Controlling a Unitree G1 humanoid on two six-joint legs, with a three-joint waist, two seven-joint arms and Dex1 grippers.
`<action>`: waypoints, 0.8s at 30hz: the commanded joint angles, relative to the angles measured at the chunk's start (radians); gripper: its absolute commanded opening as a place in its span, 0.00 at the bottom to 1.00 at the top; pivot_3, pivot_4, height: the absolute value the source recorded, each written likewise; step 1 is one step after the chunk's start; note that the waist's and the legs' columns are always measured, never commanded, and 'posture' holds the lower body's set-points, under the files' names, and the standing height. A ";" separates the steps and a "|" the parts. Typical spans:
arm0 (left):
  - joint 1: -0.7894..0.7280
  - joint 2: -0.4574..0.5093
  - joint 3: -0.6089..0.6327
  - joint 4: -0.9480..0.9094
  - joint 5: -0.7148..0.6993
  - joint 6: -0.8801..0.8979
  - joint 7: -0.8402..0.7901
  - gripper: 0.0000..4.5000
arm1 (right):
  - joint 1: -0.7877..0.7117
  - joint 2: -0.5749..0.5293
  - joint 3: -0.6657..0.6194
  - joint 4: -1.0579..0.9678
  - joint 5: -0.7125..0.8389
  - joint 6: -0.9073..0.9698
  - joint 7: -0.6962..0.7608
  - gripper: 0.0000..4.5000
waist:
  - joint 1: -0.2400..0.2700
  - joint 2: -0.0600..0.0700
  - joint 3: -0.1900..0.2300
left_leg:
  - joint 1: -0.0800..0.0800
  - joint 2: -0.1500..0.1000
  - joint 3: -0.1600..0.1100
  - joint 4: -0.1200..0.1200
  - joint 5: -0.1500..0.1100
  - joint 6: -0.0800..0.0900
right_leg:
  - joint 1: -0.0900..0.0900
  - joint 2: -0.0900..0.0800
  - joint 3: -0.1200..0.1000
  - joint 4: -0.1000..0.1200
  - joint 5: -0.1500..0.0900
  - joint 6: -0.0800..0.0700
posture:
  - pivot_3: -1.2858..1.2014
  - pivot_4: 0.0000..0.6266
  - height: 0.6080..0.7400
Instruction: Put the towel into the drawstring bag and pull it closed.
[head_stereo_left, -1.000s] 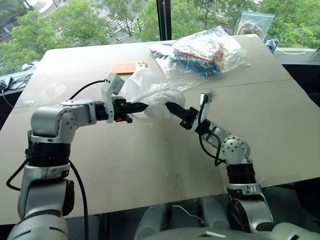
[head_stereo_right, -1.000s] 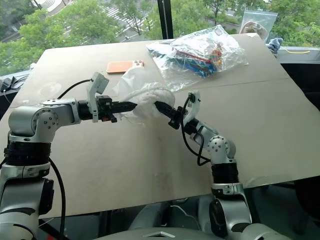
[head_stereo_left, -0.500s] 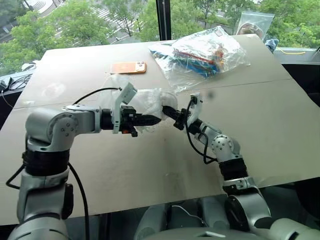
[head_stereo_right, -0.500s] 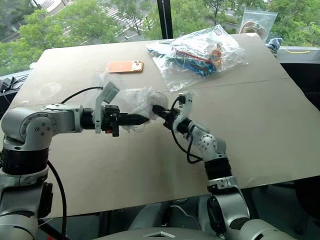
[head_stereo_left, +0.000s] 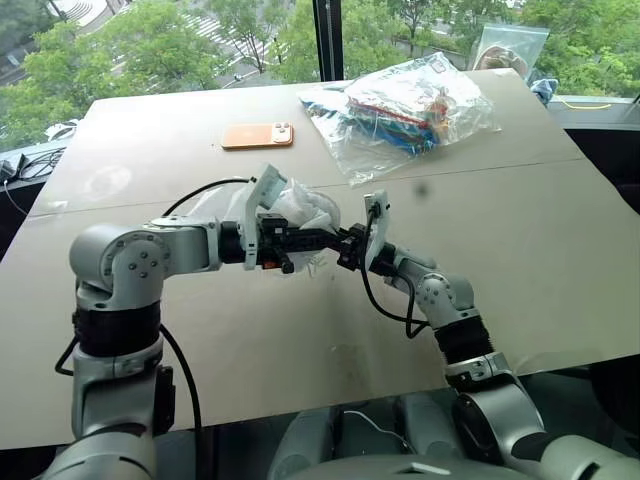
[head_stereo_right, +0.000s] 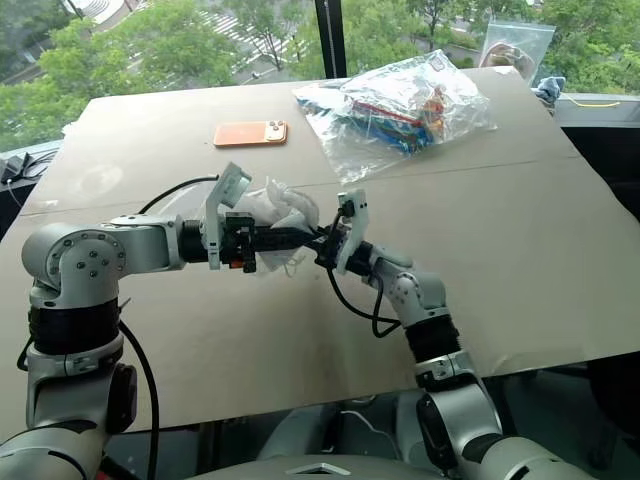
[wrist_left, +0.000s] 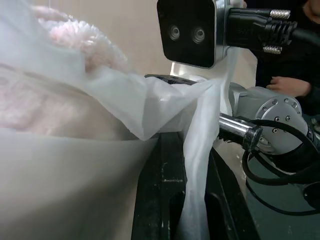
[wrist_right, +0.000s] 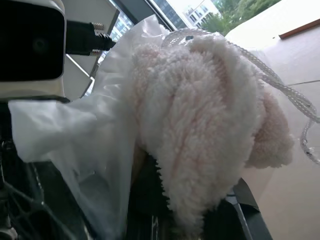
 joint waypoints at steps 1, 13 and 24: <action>-0.041 -0.008 0.086 0.034 -0.008 -0.008 0.055 0.00 | -0.012 0.041 0.072 -0.025 -0.019 0.001 0.039 0.01 | -0.005 0.000 0.000 | 0.000 0.000 0.000 0.000 0.000 0.000 | 0.000 0.000 0.000 0.000 0.000 0.000 | 0.52 0.24 1.00; 0.014 0.069 -0.031 -0.086 0.070 -0.122 0.047 0.00 | -0.037 0.028 0.135 0.045 -0.249 -0.274 0.009 0.01 | 0.004 0.000 0.000 | 0.000 0.000 0.000 0.000 0.000 0.000 | 0.000 0.000 -0.001 0.000 0.000 0.000 | 0.52 0.24 1.00; 0.015 0.190 -0.148 -0.131 0.063 -0.172 -0.163 0.00 | -0.114 0.035 0.112 0.142 -0.296 -0.379 0.035 0.01 | -0.020 0.000 0.000 | 0.000 0.001 0.001 -0.001 0.000 0.000 | 0.000 0.001 0.000 0.001 0.000 0.000 | 0.52 0.24 1.00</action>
